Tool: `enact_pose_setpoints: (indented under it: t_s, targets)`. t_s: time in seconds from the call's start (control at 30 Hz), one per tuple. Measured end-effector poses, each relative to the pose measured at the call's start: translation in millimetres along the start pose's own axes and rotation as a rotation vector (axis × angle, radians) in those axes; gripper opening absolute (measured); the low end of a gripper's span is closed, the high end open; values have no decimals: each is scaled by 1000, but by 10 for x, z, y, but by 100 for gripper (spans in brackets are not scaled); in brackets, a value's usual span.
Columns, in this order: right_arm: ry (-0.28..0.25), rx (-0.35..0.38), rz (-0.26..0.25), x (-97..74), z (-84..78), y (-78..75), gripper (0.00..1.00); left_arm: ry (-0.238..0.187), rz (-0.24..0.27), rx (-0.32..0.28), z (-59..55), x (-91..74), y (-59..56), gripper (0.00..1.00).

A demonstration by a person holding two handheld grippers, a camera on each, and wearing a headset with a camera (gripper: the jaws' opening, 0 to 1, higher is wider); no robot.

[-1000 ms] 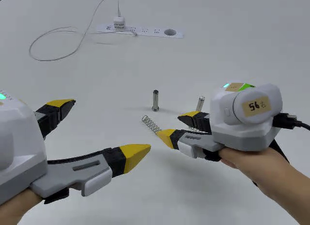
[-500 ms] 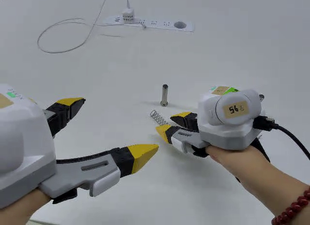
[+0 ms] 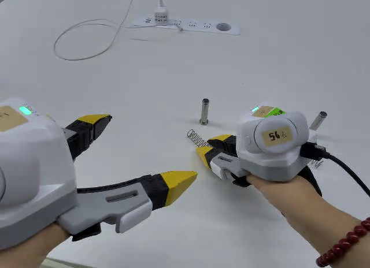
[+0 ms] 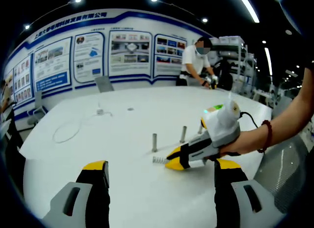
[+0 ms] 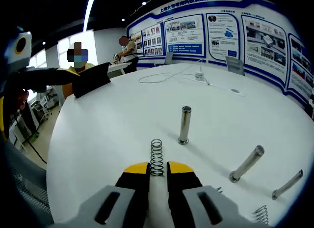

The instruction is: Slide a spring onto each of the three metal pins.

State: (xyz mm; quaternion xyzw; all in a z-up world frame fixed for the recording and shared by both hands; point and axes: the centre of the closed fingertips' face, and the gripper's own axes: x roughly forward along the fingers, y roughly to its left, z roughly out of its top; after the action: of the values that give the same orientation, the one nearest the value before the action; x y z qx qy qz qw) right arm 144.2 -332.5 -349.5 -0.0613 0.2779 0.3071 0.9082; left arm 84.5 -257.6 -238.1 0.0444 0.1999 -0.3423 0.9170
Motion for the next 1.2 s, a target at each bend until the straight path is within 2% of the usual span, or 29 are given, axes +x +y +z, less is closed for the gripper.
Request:
enact_pose_setpoints:
  t_s: [0.17,0.5,0.7,0.9,1.0,1.2]
  targets:
    - [5,-34,-2,0,0,-17,13,6,-1,1,-13,4,-5,89]
    - [0,-31,5,1,7,-15,11,12,-2,-7,-46,-24,20,88]
    - [3,-37,4,-9,5,-9,11,3,-13,-62,-51,-26,38,85]
    - [-26,-33,11,-63,107,17,11,8,-18,-68,-46,-10,24,83]
    - [-49,-34,17,-105,171,35,11,23,-15,-86,-61,7,34,78]
    - [-81,-38,37,-204,274,108,11,29,-17,-118,-45,25,60,68]
